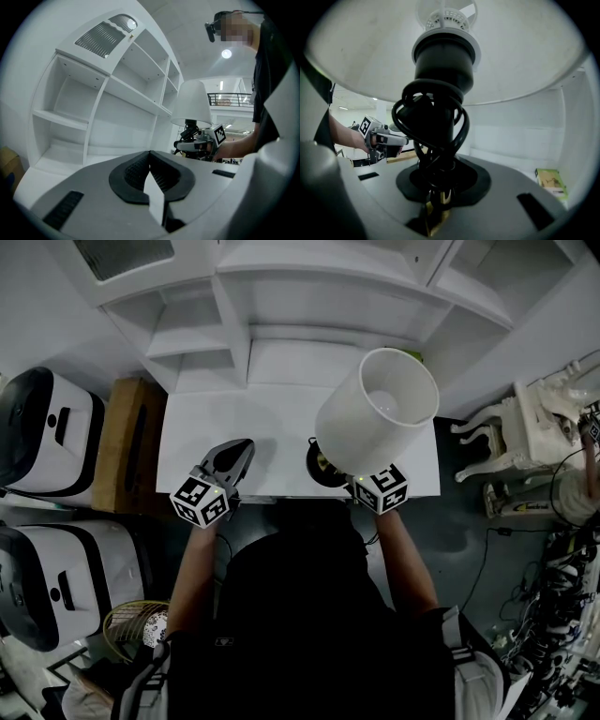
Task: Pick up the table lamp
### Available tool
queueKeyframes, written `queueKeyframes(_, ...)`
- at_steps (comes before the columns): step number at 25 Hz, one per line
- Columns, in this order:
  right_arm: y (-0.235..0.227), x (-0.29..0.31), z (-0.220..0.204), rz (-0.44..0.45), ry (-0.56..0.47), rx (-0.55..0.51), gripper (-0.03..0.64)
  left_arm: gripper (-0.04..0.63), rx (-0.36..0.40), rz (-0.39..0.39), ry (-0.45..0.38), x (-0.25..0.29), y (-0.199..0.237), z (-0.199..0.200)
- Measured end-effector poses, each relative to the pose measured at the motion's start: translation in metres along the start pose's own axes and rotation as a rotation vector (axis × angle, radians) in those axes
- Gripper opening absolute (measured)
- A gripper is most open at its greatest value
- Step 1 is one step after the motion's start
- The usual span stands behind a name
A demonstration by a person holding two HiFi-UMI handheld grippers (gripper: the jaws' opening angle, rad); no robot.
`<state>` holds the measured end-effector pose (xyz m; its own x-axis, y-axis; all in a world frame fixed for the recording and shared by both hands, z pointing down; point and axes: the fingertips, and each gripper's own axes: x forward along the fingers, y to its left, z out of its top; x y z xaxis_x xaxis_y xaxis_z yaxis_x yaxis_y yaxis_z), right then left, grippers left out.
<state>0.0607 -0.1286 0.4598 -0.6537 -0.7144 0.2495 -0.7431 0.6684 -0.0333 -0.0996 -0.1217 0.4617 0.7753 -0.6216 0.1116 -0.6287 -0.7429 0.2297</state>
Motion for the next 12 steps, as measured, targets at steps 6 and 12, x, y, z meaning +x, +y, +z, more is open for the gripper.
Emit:
queueKeyframes(6, -0.0005, -0.0005, -0.0015, 0.0, 0.002, 0.0, 0.072, 0.011, -0.001, 0.002, -0.005, -0.001, -0.0025, 0.0012)
queueKeyframes(12, -0.0051, -0.0014, -0.0007, -0.004, -0.001, 0.001, 0.072, 0.011, 0.009, -0.01, 0.013, 0.0026, -0.0084, 0.0006)
